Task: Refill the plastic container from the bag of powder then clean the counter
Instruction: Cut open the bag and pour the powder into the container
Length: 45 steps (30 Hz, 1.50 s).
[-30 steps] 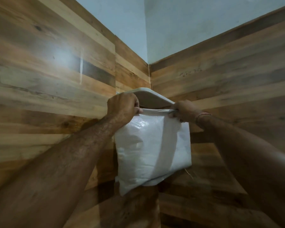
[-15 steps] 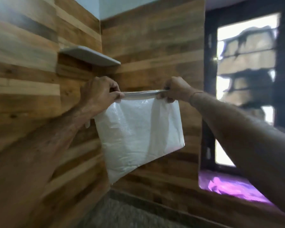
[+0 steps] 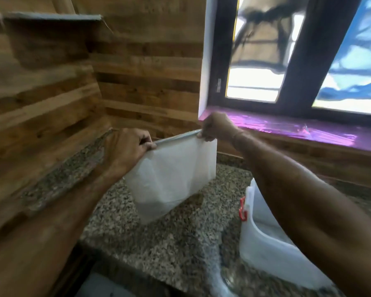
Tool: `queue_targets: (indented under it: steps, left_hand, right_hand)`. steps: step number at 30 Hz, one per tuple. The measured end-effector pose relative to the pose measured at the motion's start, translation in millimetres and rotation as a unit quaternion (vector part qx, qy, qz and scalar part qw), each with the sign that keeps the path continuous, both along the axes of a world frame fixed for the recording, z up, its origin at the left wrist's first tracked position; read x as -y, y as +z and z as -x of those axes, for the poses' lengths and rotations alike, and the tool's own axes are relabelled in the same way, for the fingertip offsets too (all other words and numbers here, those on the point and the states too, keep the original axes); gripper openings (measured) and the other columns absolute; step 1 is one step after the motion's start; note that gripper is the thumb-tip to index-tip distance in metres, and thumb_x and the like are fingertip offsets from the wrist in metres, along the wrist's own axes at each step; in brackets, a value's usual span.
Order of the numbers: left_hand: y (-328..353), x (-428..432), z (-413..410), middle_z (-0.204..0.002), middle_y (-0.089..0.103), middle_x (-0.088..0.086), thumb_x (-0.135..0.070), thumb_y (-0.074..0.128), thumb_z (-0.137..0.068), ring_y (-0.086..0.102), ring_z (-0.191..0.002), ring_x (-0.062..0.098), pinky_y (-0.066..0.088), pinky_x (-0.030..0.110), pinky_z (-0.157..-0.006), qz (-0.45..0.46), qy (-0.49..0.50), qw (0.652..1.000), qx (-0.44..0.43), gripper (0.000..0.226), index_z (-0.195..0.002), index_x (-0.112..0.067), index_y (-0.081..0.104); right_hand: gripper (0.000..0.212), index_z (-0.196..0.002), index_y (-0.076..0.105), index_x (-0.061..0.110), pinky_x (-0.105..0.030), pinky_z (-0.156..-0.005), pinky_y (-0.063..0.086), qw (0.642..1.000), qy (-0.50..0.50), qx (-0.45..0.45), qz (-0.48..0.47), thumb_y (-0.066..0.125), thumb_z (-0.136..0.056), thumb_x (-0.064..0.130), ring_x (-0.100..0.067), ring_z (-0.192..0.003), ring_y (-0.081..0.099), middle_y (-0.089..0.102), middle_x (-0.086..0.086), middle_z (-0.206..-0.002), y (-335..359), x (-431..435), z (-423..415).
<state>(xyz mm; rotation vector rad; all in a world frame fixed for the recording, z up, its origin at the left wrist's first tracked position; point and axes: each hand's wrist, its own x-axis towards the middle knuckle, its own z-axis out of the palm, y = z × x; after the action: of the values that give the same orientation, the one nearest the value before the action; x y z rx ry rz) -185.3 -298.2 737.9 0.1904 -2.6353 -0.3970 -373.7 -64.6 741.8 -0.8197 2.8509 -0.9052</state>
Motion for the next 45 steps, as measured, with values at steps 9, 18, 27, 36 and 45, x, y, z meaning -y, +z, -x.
queue_targets:
  steps: [9,18,27,36,45]
  left_hand:
    - [-125,-56,-43,-0.079,0.076,-0.011,-0.056,0.078,-0.081,0.072,-0.079,0.017,0.041,0.028,-0.061,-0.02,0.09,0.993,0.076,0.027,-0.08,-0.029,0.075]
    - [-155,-34,-73,-0.074,0.069,-0.014,-0.053,0.079,-0.082,0.065,-0.071,0.009,0.053,0.03,-0.063,-0.128,0.095,0.978,0.135,0.028,-0.077,-0.027,0.07]
    - [-118,15,-103,-0.068,0.075,-0.006,-0.029,0.085,-0.083,0.069,-0.061,0.009,0.052,0.026,-0.061,-0.229,0.035,0.954,0.191,0.016,-0.076,-0.019,0.075]
    - [-99,13,-104,-0.086,0.08,0.002,-0.024,0.066,-0.1,0.076,-0.083,0.016,0.061,0.034,-0.079,-0.386,-0.041,0.92,0.046,0.009,-0.103,-0.016,0.071]
    - [-176,-4,-119,-0.067,0.066,-0.011,-0.052,0.08,-0.078,0.063,-0.063,0.007,0.053,0.038,-0.059,-0.255,0.02,0.963,0.084,0.027,-0.075,-0.029,0.066]
  right_hand:
    - [0.028,-0.054,0.069,0.011,-0.031,-0.061,0.054,0.997,0.004,0.021,-0.08,0.088,-0.073,0.02,-0.008,-0.049,0.063,0.063,0.004,-0.047,-119,-42,-27]
    - [0.016,-0.074,0.073,0.02,-0.034,-0.07,0.045,0.998,-0.022,-0.003,-0.056,0.083,-0.083,0.028,-0.027,-0.085,0.063,0.074,-0.004,-0.086,-151,-43,-63]
    - [0.024,-0.113,0.076,0.021,-0.028,-0.091,0.061,0.98,0.2,-0.007,-0.003,0.078,-0.09,0.025,-0.005,-0.101,0.07,0.076,0.003,-0.118,-150,34,-157]
    - [0.018,-0.08,0.08,0.014,-0.035,-0.067,0.058,0.972,0.159,0.106,0.133,0.08,-0.089,0.03,-0.015,-0.072,0.069,0.075,0.003,-0.078,-170,88,-196]
    - [0.018,-0.072,0.076,0.005,-0.022,-0.058,0.049,0.943,0.096,0.214,0.237,0.076,-0.088,0.015,-0.011,-0.065,0.064,0.074,-0.01,-0.071,-173,84,-201]
